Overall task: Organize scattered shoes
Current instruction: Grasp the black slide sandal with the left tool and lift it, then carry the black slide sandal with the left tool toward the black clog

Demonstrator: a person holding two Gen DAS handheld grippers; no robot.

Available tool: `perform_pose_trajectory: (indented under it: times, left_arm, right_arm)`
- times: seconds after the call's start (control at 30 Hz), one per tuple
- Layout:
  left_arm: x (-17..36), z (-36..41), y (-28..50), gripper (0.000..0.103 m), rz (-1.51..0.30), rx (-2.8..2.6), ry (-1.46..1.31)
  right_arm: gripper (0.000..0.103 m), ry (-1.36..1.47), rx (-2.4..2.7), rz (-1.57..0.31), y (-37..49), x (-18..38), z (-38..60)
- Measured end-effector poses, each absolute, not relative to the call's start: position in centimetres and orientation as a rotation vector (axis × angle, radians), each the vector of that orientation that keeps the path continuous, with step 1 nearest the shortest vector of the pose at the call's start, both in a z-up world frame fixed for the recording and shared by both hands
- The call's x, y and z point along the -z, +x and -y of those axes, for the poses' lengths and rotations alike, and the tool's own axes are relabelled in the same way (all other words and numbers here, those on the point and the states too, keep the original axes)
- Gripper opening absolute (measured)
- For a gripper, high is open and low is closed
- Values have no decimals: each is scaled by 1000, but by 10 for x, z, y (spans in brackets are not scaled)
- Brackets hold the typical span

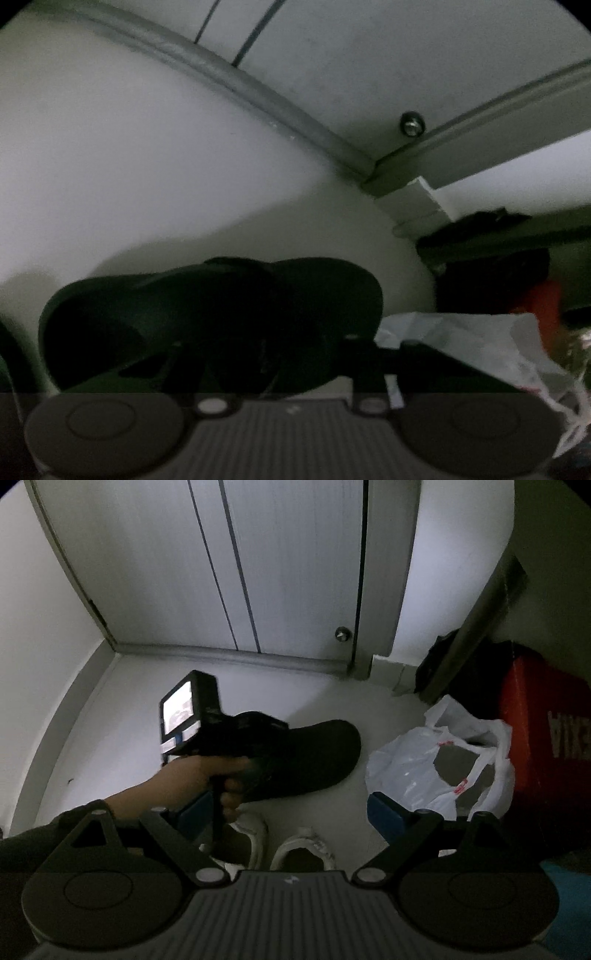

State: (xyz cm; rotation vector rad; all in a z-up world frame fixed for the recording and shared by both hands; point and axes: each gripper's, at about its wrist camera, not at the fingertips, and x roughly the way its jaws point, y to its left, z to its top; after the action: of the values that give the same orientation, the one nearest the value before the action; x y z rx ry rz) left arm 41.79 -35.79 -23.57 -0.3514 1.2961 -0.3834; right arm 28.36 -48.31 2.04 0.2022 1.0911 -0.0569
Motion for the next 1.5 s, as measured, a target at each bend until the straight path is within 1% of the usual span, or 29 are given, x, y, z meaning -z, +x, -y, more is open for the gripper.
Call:
perform_pose_trajectory:
  times: [0.13, 0.3, 0.37, 0.57, 0.73, 0.93, 1.23, 1.5]
  left_arm:
    - [226, 378, 413, 22, -1257, 414, -189]
    - [204, 385, 413, 12, -1221, 489, -137]
    - [195, 385, 413, 11, -1210, 499, -139]
    - [165, 366, 408, 12, -1178, 517, -156]
    - [126, 336, 398, 11, -1136, 514, -171]
    - [91, 305, 387, 11, -1088, 507, -178]
    - [55, 254, 365, 11, -1080, 432, -231]
    - [48, 209, 341, 11, -1048, 405, -257]
  right_arm:
    - [94, 209, 59, -1097, 284, -17, 484]
    - [94, 137, 80, -1066, 284, -22, 477]
    - [94, 160, 71, -1078, 284, -20, 478]
    - [94, 166, 71, -1075, 283, -21, 480]
    - [94, 169, 59, -1082, 283, -21, 478]
    - [94, 153, 48, -1080, 282, -19, 475]
    - [94, 76, -15, -1076, 284, -23, 455]
    - [94, -55, -106, -1074, 281, -18, 419]
